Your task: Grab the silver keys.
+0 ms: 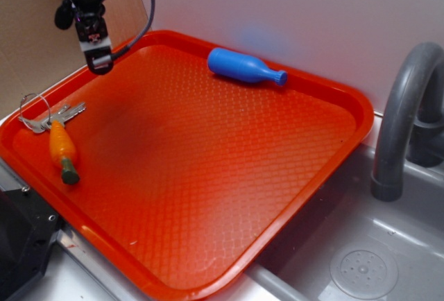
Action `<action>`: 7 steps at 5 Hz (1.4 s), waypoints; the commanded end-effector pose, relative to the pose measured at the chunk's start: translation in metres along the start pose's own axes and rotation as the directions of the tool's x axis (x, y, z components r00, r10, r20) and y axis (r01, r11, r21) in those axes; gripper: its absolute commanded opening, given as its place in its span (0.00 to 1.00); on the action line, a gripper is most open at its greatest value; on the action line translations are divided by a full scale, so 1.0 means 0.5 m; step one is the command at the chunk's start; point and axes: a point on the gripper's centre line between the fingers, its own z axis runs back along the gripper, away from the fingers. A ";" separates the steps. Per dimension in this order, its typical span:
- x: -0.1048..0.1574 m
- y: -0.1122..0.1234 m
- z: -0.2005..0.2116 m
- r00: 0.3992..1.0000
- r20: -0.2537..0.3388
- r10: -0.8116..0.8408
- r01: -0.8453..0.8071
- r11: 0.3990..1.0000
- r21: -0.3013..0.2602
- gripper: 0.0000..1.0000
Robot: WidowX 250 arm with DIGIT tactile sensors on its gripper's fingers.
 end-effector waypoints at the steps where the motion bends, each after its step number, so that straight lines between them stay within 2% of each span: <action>1: -0.072 0.050 -0.038 0.995 -0.031 -0.096 0.093 0.992 -0.087 1.00; 2: -0.106 0.047 -0.065 0.991 -0.034 -0.130 0.126 0.988 -0.085 1.00; 3: -0.126 0.044 -0.095 0.987 -0.078 -0.140 0.136 0.989 -0.065 1.00; 4: -0.151 0.044 -0.102 0.987 -0.060 -0.151 0.148 0.988 -0.053 1.00; 5: -0.159 0.044 -0.128 0.986 -0.096 -0.138 0.137 0.990 -0.018 1.00; 6: -0.165 0.046 -0.128 0.990 -0.047 -0.130 0.130 0.991 0.005 1.00; 7: -0.143 0.054 -0.149 0.991 -0.070 -0.117 0.118 0.993 0.014 1.00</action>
